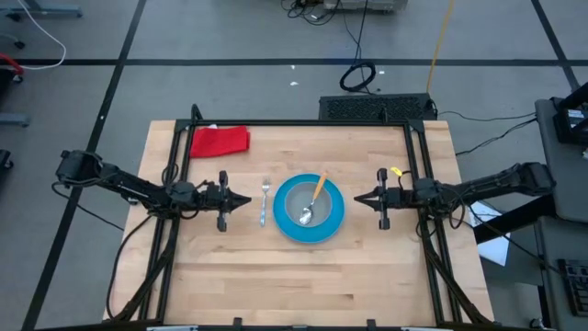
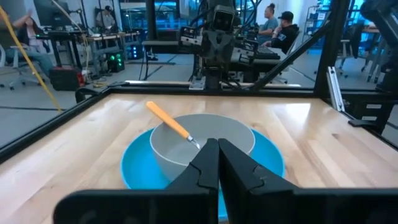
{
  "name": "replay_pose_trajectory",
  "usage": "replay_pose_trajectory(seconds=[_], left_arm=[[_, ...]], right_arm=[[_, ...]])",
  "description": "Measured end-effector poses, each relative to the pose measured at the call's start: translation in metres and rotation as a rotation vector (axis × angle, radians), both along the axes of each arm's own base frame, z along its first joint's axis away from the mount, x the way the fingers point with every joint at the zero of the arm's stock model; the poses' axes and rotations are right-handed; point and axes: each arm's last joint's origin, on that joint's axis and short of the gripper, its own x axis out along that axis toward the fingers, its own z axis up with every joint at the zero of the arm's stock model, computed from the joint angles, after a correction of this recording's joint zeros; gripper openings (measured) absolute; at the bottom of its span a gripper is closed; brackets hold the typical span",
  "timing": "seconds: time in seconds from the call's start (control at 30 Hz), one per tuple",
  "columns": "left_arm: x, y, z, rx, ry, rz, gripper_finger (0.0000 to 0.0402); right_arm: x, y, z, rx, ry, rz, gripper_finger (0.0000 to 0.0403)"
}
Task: Set table place
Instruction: Return to Home Position
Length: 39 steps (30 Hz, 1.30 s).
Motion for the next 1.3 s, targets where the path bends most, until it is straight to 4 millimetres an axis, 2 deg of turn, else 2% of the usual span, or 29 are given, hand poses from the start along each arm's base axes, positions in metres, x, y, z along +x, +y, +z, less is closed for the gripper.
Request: replay_pose_trajectory(seconds=[0.3, 0.97, 1.3], left_arm=[[0.000, 0.000, 0.000, 0.019, -0.001, -0.002, 0.0009], [0.000, 0.000, 0.000, 0.040, 0.001, -0.005, 0.0005], [-0.011, 0.001, 0.009, 0.035, -0.014, -0.005, 0.0004]], right_arm=[[-0.001, -0.004, -0.001, 0.017, 0.012, 0.001, 0.0000], [-0.018, -0.007, 0.010, -0.032, -0.069, -0.017, 0.0000], [-0.026, -0.007, 0.011, -0.069, -0.077, -0.017, 0.0000]])
